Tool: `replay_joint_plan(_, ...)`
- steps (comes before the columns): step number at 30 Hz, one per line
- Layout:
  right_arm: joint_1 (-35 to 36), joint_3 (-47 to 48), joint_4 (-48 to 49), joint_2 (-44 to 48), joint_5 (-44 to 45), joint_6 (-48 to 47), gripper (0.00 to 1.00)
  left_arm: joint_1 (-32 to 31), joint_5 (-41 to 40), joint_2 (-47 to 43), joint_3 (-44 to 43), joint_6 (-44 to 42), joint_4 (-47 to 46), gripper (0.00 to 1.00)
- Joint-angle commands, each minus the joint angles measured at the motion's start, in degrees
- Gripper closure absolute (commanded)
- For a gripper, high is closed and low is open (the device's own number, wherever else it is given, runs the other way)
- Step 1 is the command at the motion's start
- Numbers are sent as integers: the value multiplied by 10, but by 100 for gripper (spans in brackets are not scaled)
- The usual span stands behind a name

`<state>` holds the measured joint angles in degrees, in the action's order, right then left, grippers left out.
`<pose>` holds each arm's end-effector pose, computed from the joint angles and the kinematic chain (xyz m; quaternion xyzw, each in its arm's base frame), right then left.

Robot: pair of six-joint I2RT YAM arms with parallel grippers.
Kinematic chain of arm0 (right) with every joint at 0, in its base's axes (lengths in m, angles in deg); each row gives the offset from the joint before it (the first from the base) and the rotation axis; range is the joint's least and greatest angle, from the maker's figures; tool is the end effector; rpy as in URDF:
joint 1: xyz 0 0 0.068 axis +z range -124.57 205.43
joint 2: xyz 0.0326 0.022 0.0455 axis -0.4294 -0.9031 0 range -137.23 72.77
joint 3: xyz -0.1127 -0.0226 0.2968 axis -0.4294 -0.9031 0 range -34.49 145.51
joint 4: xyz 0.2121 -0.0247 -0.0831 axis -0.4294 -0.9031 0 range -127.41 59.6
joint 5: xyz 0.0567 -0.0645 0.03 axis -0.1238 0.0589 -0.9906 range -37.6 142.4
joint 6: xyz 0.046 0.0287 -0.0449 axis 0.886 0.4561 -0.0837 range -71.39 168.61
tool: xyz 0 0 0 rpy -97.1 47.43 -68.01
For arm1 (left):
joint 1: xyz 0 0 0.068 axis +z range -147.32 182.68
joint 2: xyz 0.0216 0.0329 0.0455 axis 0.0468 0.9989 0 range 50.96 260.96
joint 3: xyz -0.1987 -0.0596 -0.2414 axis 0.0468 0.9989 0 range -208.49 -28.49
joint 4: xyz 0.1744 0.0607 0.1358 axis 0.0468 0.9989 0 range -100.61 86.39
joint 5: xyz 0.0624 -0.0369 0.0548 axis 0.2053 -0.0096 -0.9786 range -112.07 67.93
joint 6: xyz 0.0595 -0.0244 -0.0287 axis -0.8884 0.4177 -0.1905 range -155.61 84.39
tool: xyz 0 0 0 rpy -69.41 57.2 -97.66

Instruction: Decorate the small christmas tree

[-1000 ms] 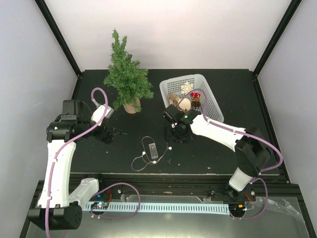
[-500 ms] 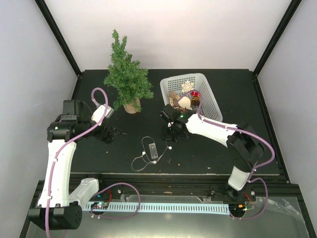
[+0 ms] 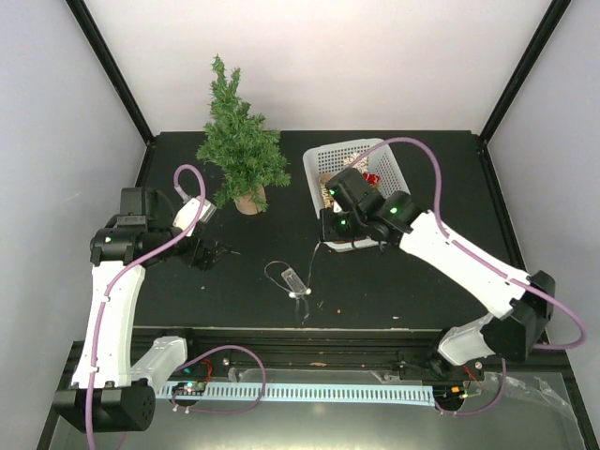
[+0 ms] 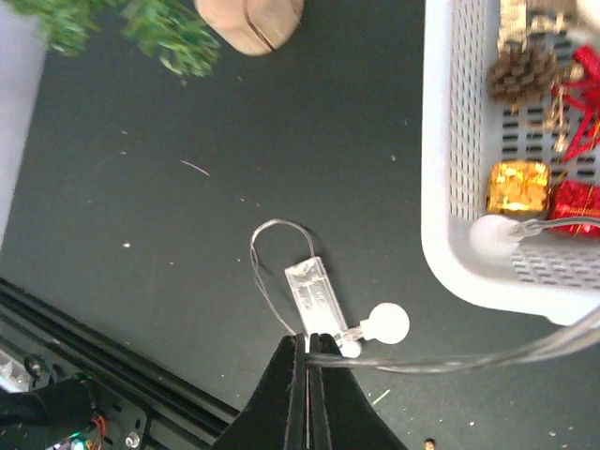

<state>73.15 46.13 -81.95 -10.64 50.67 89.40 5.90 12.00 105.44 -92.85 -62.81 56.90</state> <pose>0.1830 0.2038 0.3650 -0.0621 0.9499 0.2239 0.2092 0.1030 -0.0266 0.3588 0.2706 0.8812 -0.2016 0.3310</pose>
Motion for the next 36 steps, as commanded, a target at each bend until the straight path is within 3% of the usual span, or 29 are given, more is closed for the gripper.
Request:
replay_joint_plan(1,-2,46,-46,26,22,-50,99,-5,-3,2,-6,1,-4,1)
replay_joint_plan(7,0,91,-53,54,-3,-98,99,-4,-3,3,-6,1,-7,1)
replay_joint_plan(16,16,129,-54,39,-117,-164,99,-4,-16,5,-12,0,-5,1)
replay_joint_plan(25,41,52,-13,-30,-182,-169,99,-4,-24,-6,-6,0,-3,1)
replay_joint_plan(32,47,23,-7,-117,-174,-160,99,-4,-27,-10,-4,-3,-3,1)
replay_joint_plan(36,47,19,-15,-142,-155,-158,90,-4,-28,-10,-5,-6,-3,1)
